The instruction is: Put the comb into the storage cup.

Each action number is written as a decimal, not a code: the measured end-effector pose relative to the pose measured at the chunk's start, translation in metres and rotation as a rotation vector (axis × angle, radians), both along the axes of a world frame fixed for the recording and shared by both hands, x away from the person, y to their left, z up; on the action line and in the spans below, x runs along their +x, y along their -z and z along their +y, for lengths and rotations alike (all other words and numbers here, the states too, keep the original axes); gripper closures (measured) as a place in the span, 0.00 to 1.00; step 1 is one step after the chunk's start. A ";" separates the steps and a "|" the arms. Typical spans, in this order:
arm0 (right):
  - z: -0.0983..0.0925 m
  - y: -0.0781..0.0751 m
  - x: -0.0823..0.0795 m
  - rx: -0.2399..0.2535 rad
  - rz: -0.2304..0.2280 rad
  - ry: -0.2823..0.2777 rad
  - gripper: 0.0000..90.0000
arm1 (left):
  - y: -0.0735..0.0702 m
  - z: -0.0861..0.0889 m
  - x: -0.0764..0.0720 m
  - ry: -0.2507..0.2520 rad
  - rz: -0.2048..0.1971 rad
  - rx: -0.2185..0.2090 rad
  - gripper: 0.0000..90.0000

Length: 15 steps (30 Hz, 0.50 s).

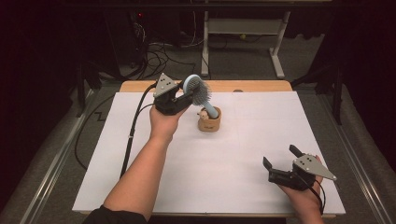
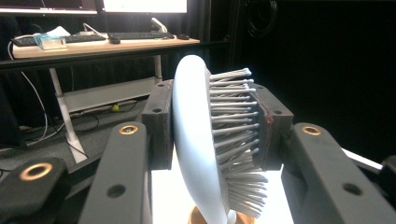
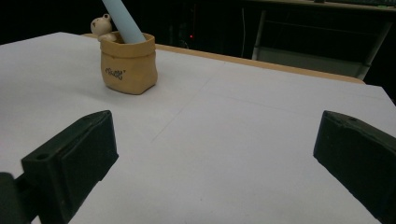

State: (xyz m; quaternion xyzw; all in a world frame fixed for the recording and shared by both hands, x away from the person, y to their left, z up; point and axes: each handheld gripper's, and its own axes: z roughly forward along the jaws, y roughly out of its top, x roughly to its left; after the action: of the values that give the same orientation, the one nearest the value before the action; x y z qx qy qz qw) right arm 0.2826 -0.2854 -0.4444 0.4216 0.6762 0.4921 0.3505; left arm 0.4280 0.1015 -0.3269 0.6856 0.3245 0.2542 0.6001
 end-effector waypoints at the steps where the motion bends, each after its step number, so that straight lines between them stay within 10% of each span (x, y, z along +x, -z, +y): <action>1: 0.000 0.000 0.000 0.001 0.001 0.000 0.00 | 0.000 0.000 0.000 -0.001 -0.001 0.001 0.64; 15: 0.000 0.000 0.000 0.001 0.001 0.000 0.00 | -0.001 0.001 0.002 -0.007 0.015 -0.008 0.64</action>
State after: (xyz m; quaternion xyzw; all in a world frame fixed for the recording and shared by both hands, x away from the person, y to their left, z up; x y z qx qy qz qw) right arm 0.2823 -0.2849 -0.4446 0.4222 0.6762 0.4920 0.3499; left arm 0.4302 0.1029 -0.3264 0.6840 0.3325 0.2497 0.5993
